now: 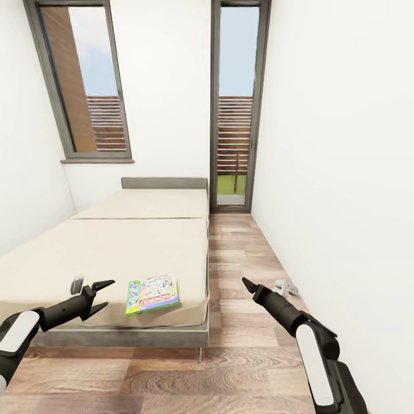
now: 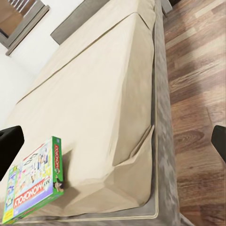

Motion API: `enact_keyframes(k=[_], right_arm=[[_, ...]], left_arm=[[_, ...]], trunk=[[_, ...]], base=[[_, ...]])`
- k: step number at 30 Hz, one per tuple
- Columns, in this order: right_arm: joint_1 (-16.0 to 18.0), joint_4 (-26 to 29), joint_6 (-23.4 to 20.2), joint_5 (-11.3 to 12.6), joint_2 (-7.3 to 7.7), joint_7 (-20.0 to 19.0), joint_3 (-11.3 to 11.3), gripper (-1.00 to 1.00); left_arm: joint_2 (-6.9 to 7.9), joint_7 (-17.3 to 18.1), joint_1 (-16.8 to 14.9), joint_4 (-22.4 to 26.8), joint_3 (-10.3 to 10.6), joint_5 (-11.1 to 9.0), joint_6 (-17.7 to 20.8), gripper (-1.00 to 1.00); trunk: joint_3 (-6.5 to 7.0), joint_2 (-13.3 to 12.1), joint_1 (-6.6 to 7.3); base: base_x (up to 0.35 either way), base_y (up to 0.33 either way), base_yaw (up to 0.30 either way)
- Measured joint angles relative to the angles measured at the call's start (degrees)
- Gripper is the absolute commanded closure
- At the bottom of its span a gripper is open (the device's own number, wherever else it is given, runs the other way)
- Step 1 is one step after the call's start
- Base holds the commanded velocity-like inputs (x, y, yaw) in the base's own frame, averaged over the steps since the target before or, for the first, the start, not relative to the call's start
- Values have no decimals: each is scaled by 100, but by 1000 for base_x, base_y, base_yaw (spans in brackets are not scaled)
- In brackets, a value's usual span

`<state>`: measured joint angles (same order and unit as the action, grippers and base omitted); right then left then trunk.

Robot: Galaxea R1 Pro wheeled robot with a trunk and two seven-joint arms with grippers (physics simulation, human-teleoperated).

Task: Put all the toys in the child's room - the three board games (two on the bed and one on the table), the two jigsaw puzzles on the table, and the tennis ball on the table - inside the toy box on the table in the child's room.

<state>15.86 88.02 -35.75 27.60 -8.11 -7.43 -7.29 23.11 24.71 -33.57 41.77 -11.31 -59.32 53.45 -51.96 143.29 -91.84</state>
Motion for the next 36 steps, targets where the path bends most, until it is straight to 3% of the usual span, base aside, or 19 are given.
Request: enact_keyframes(k=[24, 36], right_arm=[[0, -8, 0, 4, 0, 1, 5, -100], [0, -8, 0, 1, 0, 1, 1, -100]], left_arm=[[3, 0, 4, -1, -10, -1, -1, -100], [-6, 0, 3, -1, -3, -5, 2, -100]], trunk=[[-532, 33, -62], [-533, 33, -61]], base=[[1, 0, 0], [0, -1, 0]])
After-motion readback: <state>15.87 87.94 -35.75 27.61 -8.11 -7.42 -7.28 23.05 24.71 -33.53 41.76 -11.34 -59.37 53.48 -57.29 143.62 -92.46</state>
